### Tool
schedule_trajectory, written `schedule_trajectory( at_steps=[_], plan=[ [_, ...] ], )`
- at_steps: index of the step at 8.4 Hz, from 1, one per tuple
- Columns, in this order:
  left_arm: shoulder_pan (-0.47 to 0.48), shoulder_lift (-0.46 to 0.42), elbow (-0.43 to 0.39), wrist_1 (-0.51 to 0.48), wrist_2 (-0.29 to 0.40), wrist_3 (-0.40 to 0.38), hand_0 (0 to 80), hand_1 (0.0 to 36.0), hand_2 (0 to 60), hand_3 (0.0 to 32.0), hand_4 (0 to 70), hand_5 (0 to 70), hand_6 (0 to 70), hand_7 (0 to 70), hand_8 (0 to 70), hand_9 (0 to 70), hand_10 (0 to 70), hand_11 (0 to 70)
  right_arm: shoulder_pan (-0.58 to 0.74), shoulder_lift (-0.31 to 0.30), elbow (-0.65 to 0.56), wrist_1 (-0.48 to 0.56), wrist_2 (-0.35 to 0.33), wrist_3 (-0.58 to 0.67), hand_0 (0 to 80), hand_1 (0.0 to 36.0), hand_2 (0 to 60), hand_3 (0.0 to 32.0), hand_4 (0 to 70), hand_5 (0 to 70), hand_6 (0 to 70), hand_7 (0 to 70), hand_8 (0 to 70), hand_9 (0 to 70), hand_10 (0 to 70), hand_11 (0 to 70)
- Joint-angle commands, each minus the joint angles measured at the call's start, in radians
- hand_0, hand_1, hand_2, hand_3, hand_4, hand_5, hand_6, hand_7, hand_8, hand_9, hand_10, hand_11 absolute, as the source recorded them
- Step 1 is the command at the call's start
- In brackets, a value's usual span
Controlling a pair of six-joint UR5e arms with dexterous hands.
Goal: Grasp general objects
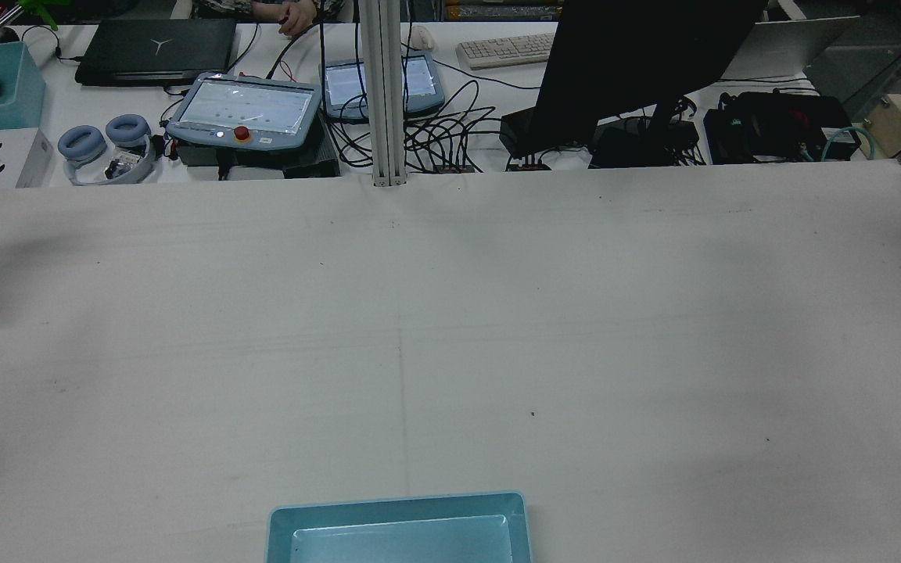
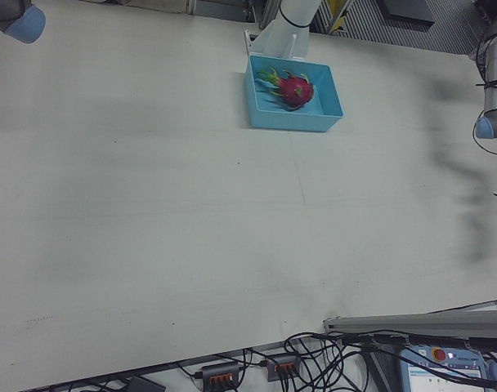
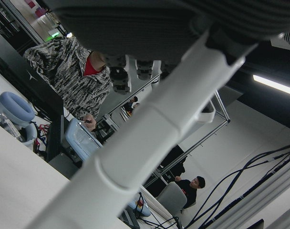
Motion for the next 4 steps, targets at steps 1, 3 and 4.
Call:
schedule_trajectory(
  at_steps=[1, 3, 4],
  plan=[
    [-0.081, 0.059, 0.056, -0.054, -0.022, 0.0, 80.0, 36.0, 60.0, 0.0, 15.8, 70.0, 19.0, 70.0, 2.8, 13.3, 1.0, 7.0, 0.0, 0.0, 0.0, 0.0, 0.0, 0.0, 0.0, 0.0, 0.0, 0.0, 0.0, 0.0, 0.0, 0.0, 0.0, 0.0, 0.0, 0.0],
    [-0.086, 0.115, 0.059, -0.07, -0.085, 0.005, 80.0, 36.0, 60.0, 0.0, 20.0, 70.0, 21.3, 70.0, 3.2, 14.3, 0.4, 6.0, 0.0, 0.0, 0.0, 0.0, 0.0, 0.0, 0.0, 0.0, 0.0, 0.0, 0.0, 0.0, 0.0, 0.0, 0.0, 0.0, 0.0, 0.0],
    [-0.086, 0.117, 0.063, -0.068, -0.087, 0.004, 80.0, 36.0, 60.0, 0.0, 22.1, 70.0, 23.6, 70.0, 3.7, 14.7, 1.7, 7.9, 0.0, 0.0, 0.0, 0.0, 0.0, 0.0, 0.0, 0.0, 0.0, 0.0, 0.0, 0.0, 0.0, 0.0, 0.0, 0.0, 0.0, 0.0]
  ],
)
